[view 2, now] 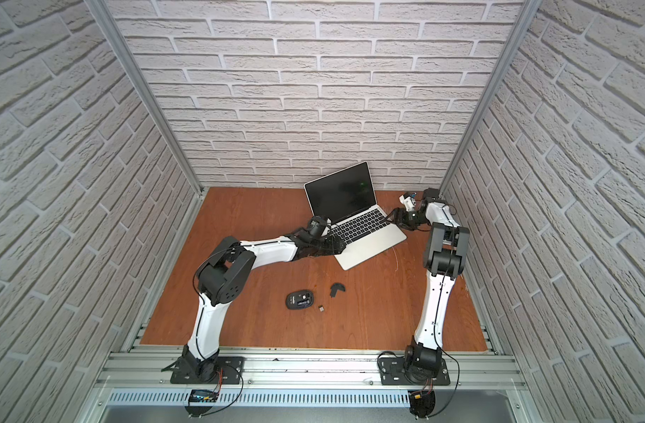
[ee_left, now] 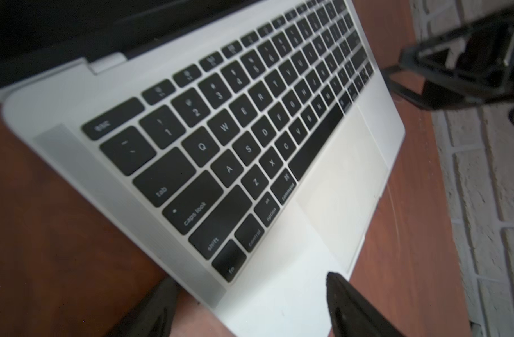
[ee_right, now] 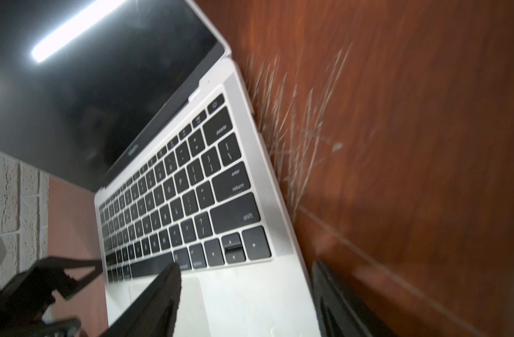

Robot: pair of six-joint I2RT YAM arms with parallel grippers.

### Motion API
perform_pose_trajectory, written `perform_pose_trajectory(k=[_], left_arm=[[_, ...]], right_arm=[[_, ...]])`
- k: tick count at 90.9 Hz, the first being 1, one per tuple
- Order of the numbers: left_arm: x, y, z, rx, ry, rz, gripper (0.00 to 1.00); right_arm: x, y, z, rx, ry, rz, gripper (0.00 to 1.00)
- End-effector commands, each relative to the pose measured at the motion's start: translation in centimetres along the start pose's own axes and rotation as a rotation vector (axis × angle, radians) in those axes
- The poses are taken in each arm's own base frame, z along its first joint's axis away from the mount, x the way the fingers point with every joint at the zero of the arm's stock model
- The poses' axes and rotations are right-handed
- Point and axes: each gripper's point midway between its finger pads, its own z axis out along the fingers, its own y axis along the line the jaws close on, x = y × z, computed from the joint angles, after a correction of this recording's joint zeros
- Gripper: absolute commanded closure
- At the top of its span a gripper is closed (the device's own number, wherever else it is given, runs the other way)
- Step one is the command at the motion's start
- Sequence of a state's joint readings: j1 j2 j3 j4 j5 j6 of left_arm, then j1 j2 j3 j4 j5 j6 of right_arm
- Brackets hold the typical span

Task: Insert the wireless mouse receiver into the laptop
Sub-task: Adjust the laptop at the center of the board.

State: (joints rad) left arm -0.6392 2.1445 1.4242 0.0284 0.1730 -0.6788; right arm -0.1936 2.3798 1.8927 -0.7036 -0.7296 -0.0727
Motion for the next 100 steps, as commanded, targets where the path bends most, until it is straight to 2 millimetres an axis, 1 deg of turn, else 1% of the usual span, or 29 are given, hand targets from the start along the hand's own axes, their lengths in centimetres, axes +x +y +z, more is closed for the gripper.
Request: perform_pose_trajectory(k=[1, 3, 6, 13, 16, 22, 25, 30, 38, 52, 61, 65, 72, 77, 80, 83, 87, 92, 97, 100], left_arm=[[2.1, 6.3, 0.2, -0.149, 0.07, -0.005, 0.16], [2.1, 6.9, -0.1, -0.161, 0.071, -0.009, 0.16], [1.7, 7.8, -0.6, -0.173, 0.065, -0.018, 0.16], [1.8, 9.9, -1.6, -0.201, 0.067, -0.035, 0.17], [1.9, 10.6, -2.0, -0.211, 0.069, -0.037, 0.17], [2.1, 12.5, -3.0, -0.236, 0.075, -0.049, 0.17], [2.1, 12.9, -3.5, -0.239, 0.076, -0.049, 0.17], [2.2, 14.3, -4.5, -0.255, 0.074, -0.06, 0.18], [2.2, 16.0, -5.9, -0.272, 0.078, -0.064, 0.18], [1.7, 18.9, -7.5, -0.298, 0.1, -0.063, 0.18], [0.5, 20.6, -8.2, -0.318, 0.102, -0.051, 0.18], [0.0, 21.2, -8.2, -0.319, 0.105, -0.049, 0.18], [-0.8, 22.3, -7.9, -0.311, 0.108, -0.044, 0.18], [-1.3, 22.9, -7.5, -0.303, 0.115, -0.036, 0.19], [-1.9, 23.0, -7.2, -0.292, 0.111, -0.029, 0.19], [-2.3, 23.2, -6.9, -0.28, 0.111, -0.026, 0.19], [-3.3, 23.1, -6.6, -0.255, 0.092, -0.018, 0.19], [-4.0, 23.2, -6.1, -0.239, 0.078, -0.013, 0.19], [-5.1, 23.3, -5.9, -0.238, 0.059, -0.001, 0.18], [-5.9, 23.3, -6.0, -0.243, 0.041, 0.002, 0.18]], right_arm=[[9.6, 6.6, 5.2, -0.077, 0.297, 0.141, 0.28], [10.5, 7.0, 5.6, -0.063, 0.314, 0.144, 0.29], [10.9, 7.7, 5.7, -0.047, 0.316, 0.135, 0.3], [13.8, 9.1, 7.1, 0.001, 0.37, 0.12, 0.31], [14.5, 9.8, 7.3, 0.013, 0.381, 0.113, 0.32], [16.8, 11.3, 8.3, 0.027, 0.415, 0.097, 0.34], [17.9, 12.0, 8.7, 0.032, 0.434, 0.084, 0.34], [19.6, 13.0, 9.3, 0.049, 0.454, 0.068, 0.35], [22.2, 14.8, 10.3, 0.058, 0.483, 0.044, 0.36], [27.1, 19.2, 12.5, 0.081, 0.554, -0.057, 0.36], [29.9, 22.2, 13.8, 0.077, 0.593, -0.13, 0.36], [30.9, 23.6, 14.5, 0.074, 0.602, -0.165, 0.36], [32.1, 25.7, 15.5, 0.068, 0.614, -0.218, 0.36], [32.4, 27.0, 16.3, 0.061, 0.61, -0.256, 0.36], [32.4, 27.6, 16.7, 0.07, 0.601, -0.276, 0.36], [32.2, 28.0, 17.0, 0.076, 0.588, -0.295, 0.36], [31.8, 28.7, 17.1, 0.077, 0.568, -0.325, 0.35], [31.0, 29.7, 16.9, 0.078, 0.531, -0.359, 0.33], [29.9, 30.5, 16.2, 0.081, 0.479, -0.397, 0.3], [29.0, 30.7, 15.6, 0.099, 0.445, -0.417, 0.29]])
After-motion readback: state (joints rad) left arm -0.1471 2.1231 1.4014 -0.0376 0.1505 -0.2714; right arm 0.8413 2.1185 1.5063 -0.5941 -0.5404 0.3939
